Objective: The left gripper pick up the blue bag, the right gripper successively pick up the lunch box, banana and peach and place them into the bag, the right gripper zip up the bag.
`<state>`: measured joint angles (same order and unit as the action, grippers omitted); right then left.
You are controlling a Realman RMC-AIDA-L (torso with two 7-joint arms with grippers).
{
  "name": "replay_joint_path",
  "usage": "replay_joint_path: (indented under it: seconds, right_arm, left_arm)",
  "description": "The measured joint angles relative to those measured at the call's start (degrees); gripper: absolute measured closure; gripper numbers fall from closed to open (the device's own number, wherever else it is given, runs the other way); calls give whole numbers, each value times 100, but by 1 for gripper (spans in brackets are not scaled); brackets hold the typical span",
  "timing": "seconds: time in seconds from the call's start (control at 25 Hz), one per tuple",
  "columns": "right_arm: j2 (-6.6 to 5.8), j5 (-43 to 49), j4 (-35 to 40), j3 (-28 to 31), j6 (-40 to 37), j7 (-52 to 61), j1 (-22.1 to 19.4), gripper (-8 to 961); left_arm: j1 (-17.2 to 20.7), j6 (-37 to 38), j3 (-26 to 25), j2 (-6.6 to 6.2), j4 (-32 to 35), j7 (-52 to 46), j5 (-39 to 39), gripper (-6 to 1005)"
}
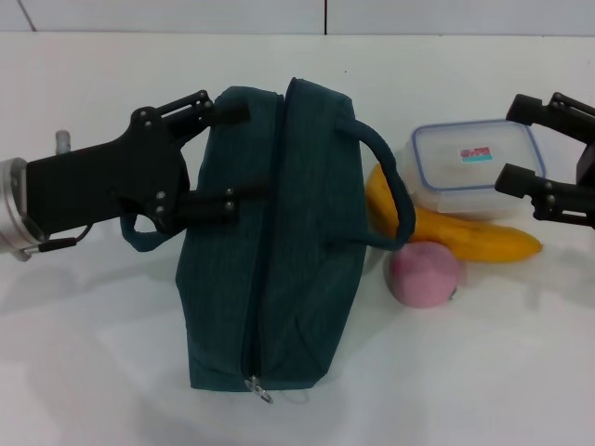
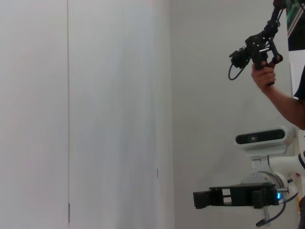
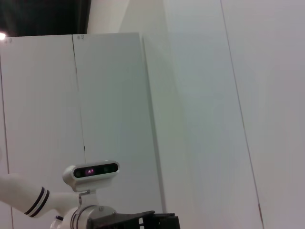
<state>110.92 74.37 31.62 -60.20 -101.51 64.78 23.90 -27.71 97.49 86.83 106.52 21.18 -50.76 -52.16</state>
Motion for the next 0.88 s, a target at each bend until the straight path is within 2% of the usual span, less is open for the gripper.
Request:
replay_joint_path:
  seconds: [0.56, 0.64, 0.8, 0.88]
  right_arm:
    - [47, -3, 12, 0, -30, -3, -9, 83]
    - [50, -5, 6, 1, -23, -3, -9, 83]
    - [52, -12, 1, 8, -23, -5, -9, 83]
    - [53, -7, -6, 9, -28, -6, -9, 84]
  left_arm:
    - [71, 31, -118, 8, 132, -145, 5, 156]
    - [145, 2, -287, -6, 340, -570, -19, 156]
    - [282, -413, -885, -73, 938, -2237, -577, 157]
    - [330, -657, -1292, -3, 1199, -2907, -1151, 157]
